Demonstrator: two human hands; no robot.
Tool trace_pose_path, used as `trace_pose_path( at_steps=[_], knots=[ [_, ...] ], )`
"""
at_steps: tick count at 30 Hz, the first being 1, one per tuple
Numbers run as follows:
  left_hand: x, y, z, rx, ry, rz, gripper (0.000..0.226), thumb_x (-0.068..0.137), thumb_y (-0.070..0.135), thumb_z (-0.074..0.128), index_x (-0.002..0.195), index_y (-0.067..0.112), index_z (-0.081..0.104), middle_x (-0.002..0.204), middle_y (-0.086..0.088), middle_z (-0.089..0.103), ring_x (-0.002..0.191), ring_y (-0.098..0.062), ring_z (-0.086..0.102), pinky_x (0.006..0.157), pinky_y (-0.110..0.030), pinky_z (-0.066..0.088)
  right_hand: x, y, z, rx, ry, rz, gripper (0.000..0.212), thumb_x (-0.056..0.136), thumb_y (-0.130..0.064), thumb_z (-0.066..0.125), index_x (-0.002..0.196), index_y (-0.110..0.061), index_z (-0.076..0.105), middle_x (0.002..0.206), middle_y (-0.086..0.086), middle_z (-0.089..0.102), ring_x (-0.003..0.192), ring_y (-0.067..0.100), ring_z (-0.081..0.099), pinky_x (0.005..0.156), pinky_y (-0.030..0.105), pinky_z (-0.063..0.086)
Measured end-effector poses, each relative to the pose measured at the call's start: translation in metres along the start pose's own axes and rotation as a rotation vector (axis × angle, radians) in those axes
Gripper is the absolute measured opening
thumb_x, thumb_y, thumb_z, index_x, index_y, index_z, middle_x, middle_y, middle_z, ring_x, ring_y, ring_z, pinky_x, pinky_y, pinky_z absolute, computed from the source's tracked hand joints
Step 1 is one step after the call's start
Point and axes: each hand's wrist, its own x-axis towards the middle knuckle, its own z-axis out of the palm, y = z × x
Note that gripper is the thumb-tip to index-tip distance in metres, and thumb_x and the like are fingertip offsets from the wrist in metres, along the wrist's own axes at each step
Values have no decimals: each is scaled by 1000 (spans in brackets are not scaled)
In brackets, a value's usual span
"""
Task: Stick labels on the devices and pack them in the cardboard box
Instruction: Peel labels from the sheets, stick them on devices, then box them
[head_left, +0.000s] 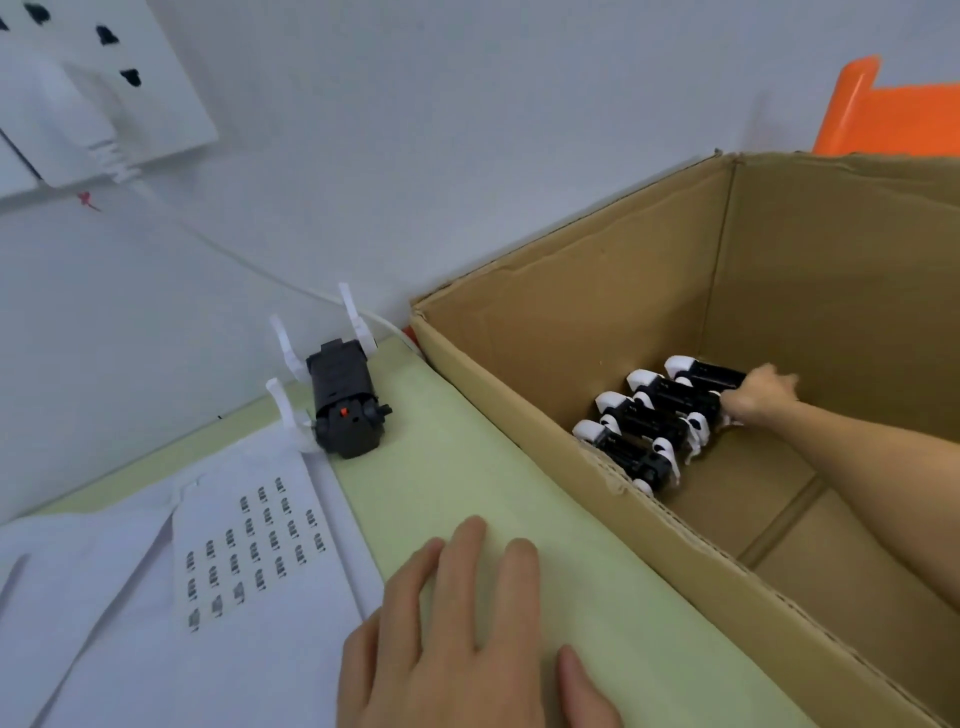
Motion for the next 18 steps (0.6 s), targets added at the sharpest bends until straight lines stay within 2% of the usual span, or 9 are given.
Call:
trace_pose_path(
  at_steps=[2, 5, 7, 9, 10, 11, 13, 14, 18],
  knots=[
    [-1, 4, -2, 80, -29, 38, 53, 55, 43, 39, 82, 18, 78, 102, -4, 76, 84, -32, 74, 55, -45, 56, -6, 1, 0, 22, 3, -5, 55, 94, -17, 61, 136, 13, 44, 140, 33, 48, 131, 44, 46, 103, 40, 42],
    [-9, 2, -1, 49, -39, 21, 53, 57, 43, 39, 85, 18, 77, 104, -4, 75, 87, -32, 74, 57, -46, 56, -12, 3, -2, 53, -55, -39, 39, 93, -11, 58, 126, 9, 56, 128, 30, 59, 119, 40, 55, 90, 36, 45],
    [-10, 2, -1, 73, -37, 63, 53, 58, 42, 39, 86, 19, 77, 104, -4, 75, 88, -31, 74, 58, -45, 56, -11, 4, -3, 101, -97, -40, 36, 88, -6, 58, 122, 6, 60, 121, 28, 64, 103, 31, 57, 81, 32, 42],
    [-11, 1, 1, 70, 8, 58, 52, 59, 42, 39, 87, 19, 77, 105, -4, 75, 89, -31, 74, 60, -45, 56, -13, 5, -3, 167, -138, -44, 33, 86, -1, 55, 117, 8, 61, 102, 26, 68, 92, 30, 58, 74, 30, 42],
    [-12, 1, 0, 63, 2, 48, 52, 59, 42, 39, 87, 19, 77, 106, -4, 75, 90, -31, 74, 61, -45, 56, -13, 7, -2, 201, -144, -31, 33, 88, -2, 54, 118, 11, 58, 92, 23, 68, 92, 32, 61, 71, 30, 44],
    [-12, 0, 1, 71, 12, 54, 53, 60, 42, 39, 88, 19, 77, 106, -4, 75, 90, -32, 74, 62, -45, 57, -14, 8, 1, 228, -128, -14, 38, 90, -7, 56, 123, 13, 53, 91, 21, 66, 97, 35, 63, 72, 32, 45],
    [-13, 0, 0, 88, 7, 64, 53, 60, 42, 40, 88, 19, 77, 106, -4, 75, 90, -32, 73, 62, -45, 57, -18, 9, 7, 218, -4, 15, 54, 93, -22, 63, 133, 12, 45, 115, 24, 63, 116, 40, 57, 89, 39, 47],
    [-13, 0, 1, 98, 23, 59, 53, 60, 42, 40, 88, 19, 77, 106, -4, 75, 90, -32, 73, 62, -45, 57, -20, 8, 11, 204, 52, 2, 55, 94, -25, 63, 133, 11, 48, 128, 26, 59, 123, 41, 53, 96, 40, 45],
    [-14, -2, 4, 129, 43, 82, 53, 60, 42, 40, 89, 19, 77, 106, -4, 75, 91, -32, 73, 61, -45, 56, -22, -4, 23, 170, 25, -78, 45, 101, -23, 53, 128, 13, 57, 137, 28, 53, 127, 41, 50, 101, 36, 41]
  ],
)
